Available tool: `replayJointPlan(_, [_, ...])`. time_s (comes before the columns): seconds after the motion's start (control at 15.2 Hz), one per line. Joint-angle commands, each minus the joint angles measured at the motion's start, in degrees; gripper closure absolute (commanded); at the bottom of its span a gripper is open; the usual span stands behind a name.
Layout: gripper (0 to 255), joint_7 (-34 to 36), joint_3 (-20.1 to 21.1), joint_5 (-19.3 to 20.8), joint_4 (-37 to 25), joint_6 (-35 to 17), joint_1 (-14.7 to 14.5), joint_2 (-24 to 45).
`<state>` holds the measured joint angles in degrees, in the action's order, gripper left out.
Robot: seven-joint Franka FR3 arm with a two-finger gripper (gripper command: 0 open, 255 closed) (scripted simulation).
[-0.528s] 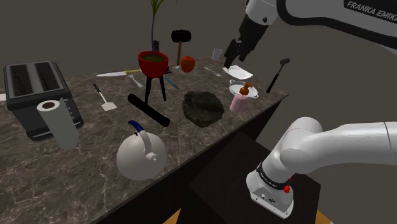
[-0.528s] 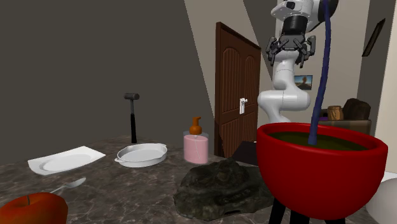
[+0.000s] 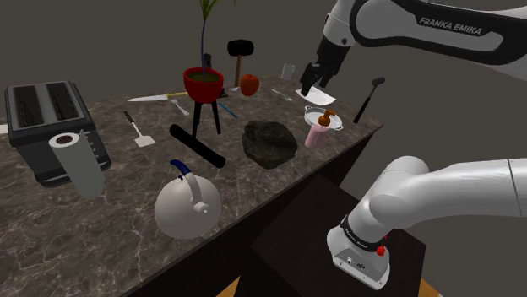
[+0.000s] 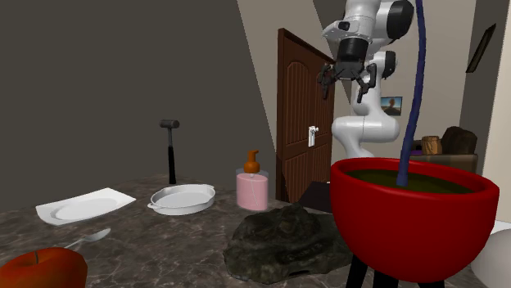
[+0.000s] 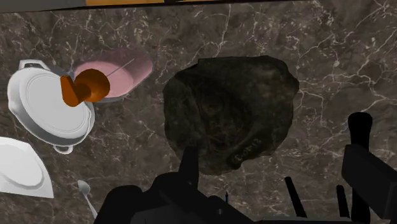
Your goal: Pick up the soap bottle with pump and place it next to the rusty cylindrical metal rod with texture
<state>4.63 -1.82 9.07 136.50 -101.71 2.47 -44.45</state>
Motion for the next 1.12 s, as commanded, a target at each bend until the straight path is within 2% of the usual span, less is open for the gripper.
replayJointPlan(0.0, [0,-0.7,-1.7,1.2,1.1,-2.0,1.2,1.5])
replayJointPlan(0.53, [0,-3.9,-8.7,6.1,3.1,-9.0,6.0,9.0])
replayJointPlan(1.06, [0,-6.9,-15.8,9.9,2.1,-16.2,10.3,19.3])
